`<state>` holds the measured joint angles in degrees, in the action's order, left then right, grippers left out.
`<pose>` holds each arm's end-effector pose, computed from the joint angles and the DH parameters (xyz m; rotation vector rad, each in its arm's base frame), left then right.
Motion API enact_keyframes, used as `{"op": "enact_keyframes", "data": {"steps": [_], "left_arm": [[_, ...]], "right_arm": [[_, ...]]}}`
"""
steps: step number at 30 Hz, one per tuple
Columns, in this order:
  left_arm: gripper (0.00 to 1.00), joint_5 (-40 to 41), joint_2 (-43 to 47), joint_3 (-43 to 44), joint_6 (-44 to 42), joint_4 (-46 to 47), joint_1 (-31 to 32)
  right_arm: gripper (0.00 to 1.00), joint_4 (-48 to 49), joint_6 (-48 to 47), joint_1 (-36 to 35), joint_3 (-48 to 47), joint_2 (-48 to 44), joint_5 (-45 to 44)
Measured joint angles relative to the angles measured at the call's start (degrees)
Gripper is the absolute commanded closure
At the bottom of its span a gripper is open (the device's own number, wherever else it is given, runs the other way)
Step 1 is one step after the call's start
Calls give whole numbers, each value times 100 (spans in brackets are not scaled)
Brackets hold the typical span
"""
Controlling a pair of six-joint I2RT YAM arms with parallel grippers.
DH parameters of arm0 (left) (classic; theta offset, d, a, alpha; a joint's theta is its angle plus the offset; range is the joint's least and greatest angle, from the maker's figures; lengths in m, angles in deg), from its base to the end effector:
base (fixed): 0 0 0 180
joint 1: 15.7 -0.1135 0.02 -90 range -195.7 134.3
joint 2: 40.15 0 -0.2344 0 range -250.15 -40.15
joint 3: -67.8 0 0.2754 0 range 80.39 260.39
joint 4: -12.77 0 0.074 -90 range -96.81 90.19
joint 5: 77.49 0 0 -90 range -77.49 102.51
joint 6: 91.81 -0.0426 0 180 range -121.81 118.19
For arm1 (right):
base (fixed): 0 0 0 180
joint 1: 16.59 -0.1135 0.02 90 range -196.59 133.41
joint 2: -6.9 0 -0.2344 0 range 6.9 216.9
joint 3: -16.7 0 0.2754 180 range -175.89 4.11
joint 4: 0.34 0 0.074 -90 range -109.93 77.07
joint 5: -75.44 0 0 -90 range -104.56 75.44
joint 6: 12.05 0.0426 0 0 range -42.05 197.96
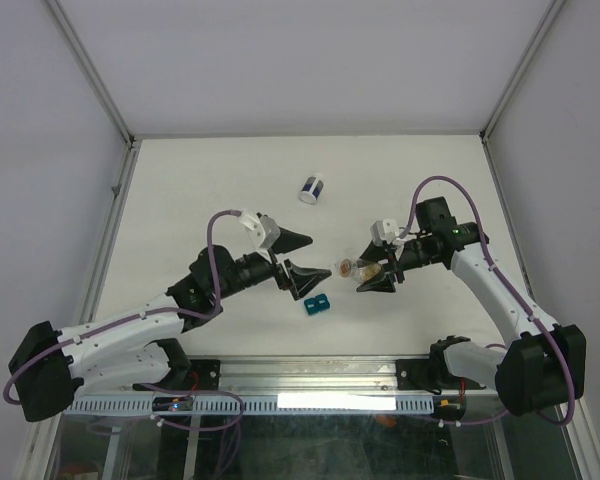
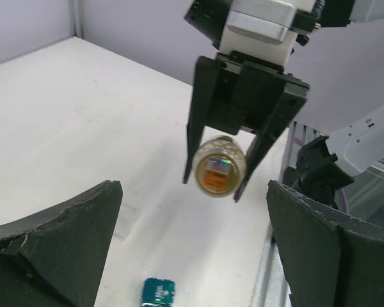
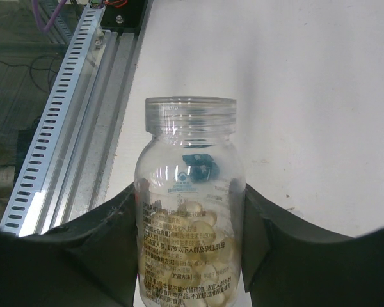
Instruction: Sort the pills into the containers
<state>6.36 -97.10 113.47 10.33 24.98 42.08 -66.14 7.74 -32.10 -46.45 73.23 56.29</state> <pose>0.1447 -0.2381 0.2580 0.7227 1.4855 -1.0333 0.2132 0.1009 0.2308 -1.5793 1.3075 1.1110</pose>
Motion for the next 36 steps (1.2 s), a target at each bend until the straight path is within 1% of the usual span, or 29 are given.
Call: {"op": "enact_keyframes", "data": {"steps": [3, 7, 10, 14, 18, 23, 27, 31, 34, 36], "left_arm": [[1, -752, 83, -227, -7, 481, -664], [1, -1882, -79, -498, 306, 1355, -1469], [1, -2487, -387, -511, 527, 1847, -1753], [1, -3034, -658, -433, 461, 1971, -1773], [1, -3307, -831, -234, -35, 1762, -1770], [2, -3342, -1119, -140, -828, 1615, -1646], [3, -3318, -1506, 225, -1388, 1276, -1421], [3, -3285, -1775, 509, -1775, 1062, -1143], [6, -3261, -1897, 568, -1976, 975, -907], [11, -3224, -1985, 603, -2072, 920, -793]], "right_arm": [[100, 0, -2, 0, 0, 0, 0], [100, 0, -11, 0, 0, 0, 0], [100, 0, -22, 0, 0, 0, 0], [100, 0, -24, -2, 0, 0, 0], [100, 0, -24, -11, 0, 0, -2], [100, 0, -26, -20, 0, 0, -2], [100, 2, -26, -24, 0, 0, -4], [100, 4, -28, -28, 0, 0, -4], [100, 2, -28, -28, 0, 0, -4], [100, 2, -28, -35, 0, 0, -4]]}}
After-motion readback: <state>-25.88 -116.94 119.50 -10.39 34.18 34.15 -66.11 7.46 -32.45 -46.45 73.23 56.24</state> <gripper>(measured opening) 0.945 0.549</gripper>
